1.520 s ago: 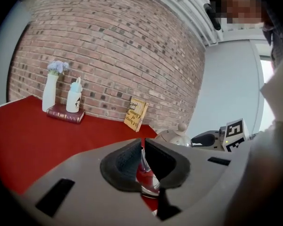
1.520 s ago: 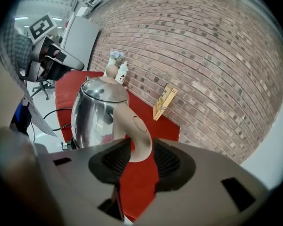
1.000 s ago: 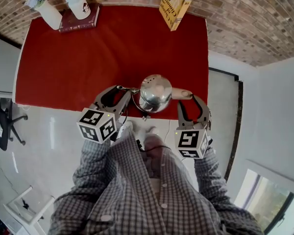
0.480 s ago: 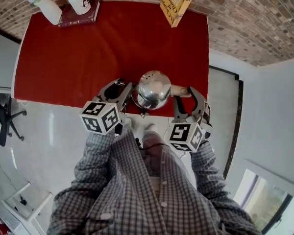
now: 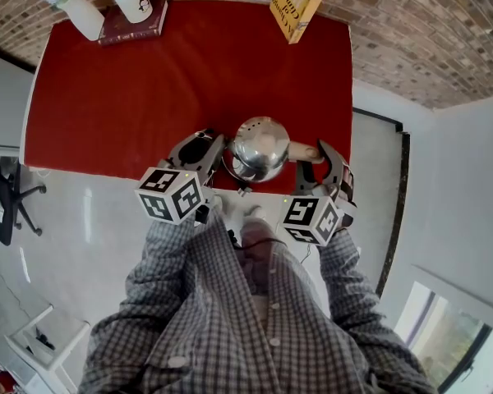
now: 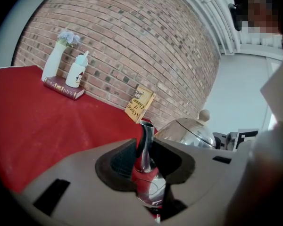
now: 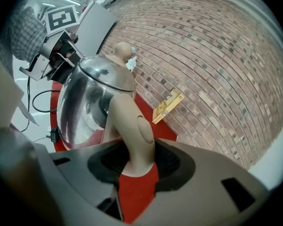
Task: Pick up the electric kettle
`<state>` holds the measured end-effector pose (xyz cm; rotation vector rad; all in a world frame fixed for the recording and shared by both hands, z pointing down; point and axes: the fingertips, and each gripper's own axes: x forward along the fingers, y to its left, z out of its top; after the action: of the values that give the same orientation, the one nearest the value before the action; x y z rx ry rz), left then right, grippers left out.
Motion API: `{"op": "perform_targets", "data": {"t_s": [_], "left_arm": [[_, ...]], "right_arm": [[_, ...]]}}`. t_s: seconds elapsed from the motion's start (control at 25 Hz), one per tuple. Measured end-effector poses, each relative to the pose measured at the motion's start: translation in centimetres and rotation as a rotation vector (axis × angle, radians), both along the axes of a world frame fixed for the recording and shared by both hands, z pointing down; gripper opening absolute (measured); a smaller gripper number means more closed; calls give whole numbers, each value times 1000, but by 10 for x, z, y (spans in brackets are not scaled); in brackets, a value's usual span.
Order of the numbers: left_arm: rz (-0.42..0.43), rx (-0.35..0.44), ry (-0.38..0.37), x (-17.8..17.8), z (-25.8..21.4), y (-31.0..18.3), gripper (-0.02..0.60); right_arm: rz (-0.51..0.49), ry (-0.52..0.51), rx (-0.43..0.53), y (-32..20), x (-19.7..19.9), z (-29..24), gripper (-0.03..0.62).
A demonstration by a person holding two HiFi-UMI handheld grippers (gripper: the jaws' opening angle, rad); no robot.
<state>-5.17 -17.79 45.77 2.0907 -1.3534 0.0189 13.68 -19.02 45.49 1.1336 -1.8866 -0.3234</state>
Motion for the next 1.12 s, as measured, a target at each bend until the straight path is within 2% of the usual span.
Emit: {"op": "perform_targets", "data": {"t_s": [0.4,0.8,1.12], "left_arm": [[31,-4,-37,3,-8,-2,104],[74,88,-73,3,-53,0,104],[95,163,-87,3,-102,13,104]], "right_arm": [[50,-65,-39,5,3,-2,163],[81,-140,-6,15,2,-38,163],[72,-158,69,24,1,-88,164]]}}
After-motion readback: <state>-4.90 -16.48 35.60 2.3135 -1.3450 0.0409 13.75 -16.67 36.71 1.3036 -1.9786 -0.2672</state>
